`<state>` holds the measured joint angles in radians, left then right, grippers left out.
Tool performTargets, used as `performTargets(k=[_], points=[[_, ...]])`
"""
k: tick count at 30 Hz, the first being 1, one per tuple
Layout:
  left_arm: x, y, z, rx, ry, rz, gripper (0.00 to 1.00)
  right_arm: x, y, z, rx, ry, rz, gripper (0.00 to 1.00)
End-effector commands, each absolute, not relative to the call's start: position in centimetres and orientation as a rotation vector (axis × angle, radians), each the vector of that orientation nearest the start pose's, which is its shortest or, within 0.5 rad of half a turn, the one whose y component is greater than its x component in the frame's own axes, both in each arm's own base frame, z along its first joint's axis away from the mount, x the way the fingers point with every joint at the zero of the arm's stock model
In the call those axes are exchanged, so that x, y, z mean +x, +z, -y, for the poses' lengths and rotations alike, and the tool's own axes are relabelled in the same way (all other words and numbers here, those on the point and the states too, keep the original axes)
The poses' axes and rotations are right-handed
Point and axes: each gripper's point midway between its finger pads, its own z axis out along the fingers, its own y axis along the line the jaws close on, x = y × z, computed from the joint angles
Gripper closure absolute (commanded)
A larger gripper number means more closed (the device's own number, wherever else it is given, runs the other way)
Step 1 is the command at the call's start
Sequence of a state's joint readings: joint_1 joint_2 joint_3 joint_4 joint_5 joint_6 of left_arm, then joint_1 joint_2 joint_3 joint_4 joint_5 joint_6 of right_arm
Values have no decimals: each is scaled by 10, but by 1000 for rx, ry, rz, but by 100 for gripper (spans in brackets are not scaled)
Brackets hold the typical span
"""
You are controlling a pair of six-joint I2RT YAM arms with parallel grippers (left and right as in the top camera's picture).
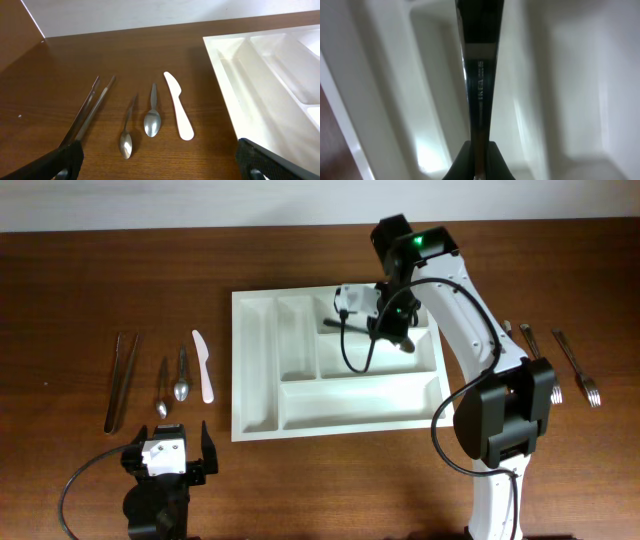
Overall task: Pack container
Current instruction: 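Carry the spoon into the tray's middle compartment and release it, then move the right gripper back over the next spoon on the right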
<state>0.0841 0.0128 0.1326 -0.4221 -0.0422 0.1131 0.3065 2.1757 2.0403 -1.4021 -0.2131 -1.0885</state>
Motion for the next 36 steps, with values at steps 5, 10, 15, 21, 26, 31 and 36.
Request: performTargets(k=[5,10,15,21,26,31,36], points=[[225,131,-27,12,191,-1876,1,384,82,-163,-2035,340,-2239,96],[225,131,-27,12,191,-1877,1,389,61,-155,-2000,327,-2252,96],[225,131,-27,12,191,-1876,1,394,59,-145,-1964,321,-2272,96],[225,131,-27,12,191,-1877,1,405,67,-145,-1782,309,-2395,39],[225,131,-27,12,191,-1876,1,448,123,-131,-1238,108,-2635,24],[225,131,-27,12,191,-1877,1,456,188,-57,-838,-218,-2782,18],[225,131,-27,12,191,-1876,1,444,198,12,-488,-212,-2910,29]])
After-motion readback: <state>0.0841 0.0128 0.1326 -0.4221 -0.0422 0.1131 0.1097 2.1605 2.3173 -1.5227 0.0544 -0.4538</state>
